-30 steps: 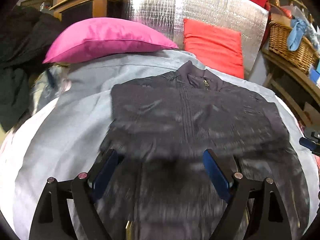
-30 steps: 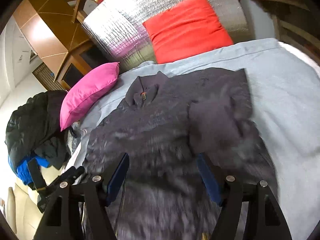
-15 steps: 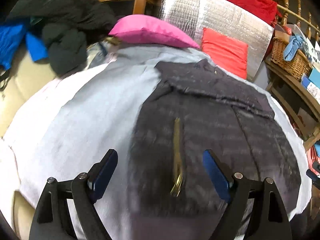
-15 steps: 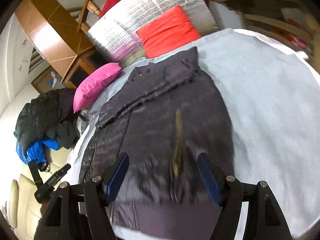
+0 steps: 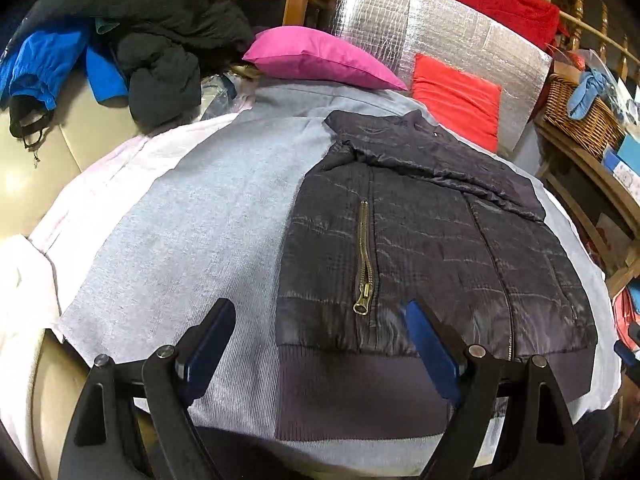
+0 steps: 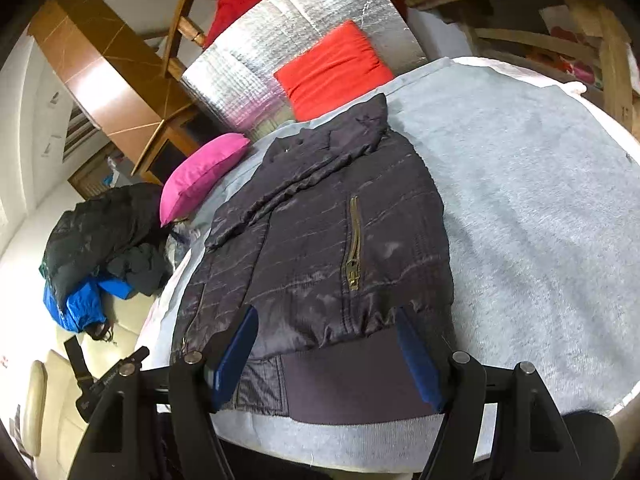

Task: Fold large clothes
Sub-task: 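Withdraw both tools from the folded jacket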

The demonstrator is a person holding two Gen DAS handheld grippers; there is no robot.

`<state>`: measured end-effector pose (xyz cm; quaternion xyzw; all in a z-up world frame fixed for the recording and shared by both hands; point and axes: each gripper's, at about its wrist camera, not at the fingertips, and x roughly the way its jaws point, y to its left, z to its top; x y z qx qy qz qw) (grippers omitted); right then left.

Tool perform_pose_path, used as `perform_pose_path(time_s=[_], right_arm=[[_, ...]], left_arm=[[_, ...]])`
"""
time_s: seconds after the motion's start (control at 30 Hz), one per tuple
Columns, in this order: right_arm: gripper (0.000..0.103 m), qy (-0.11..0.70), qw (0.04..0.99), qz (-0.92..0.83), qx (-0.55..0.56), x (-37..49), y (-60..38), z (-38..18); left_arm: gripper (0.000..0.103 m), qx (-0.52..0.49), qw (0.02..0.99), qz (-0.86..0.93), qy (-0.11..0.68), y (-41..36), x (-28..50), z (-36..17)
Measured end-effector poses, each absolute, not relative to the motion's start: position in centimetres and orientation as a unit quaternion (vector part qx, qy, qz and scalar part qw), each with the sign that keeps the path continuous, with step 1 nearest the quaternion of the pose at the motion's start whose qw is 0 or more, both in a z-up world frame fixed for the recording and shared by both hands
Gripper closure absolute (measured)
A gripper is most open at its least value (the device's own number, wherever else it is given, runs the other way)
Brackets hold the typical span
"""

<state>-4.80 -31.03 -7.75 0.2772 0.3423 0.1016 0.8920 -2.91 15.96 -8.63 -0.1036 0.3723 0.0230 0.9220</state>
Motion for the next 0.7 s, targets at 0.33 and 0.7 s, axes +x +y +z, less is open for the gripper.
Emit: perform_pose_path(time_s=[0.33, 0.7], right_arm=[[0.029, 0.336, 0.891, 0.098, 0.289, -6.1, -32.3, -8.2], [0.029, 0.369, 0.877, 0.063, 0.300, -5.5, -35.7, -10.2]], left_arm=[[0.016, -0.120, 0.921, 0.046, 0.368, 17.9, -5.0, -8.6], [0.016, -0.149, 0.904, 0.045, 0.399, 19.7, -4.6, -10.6]])
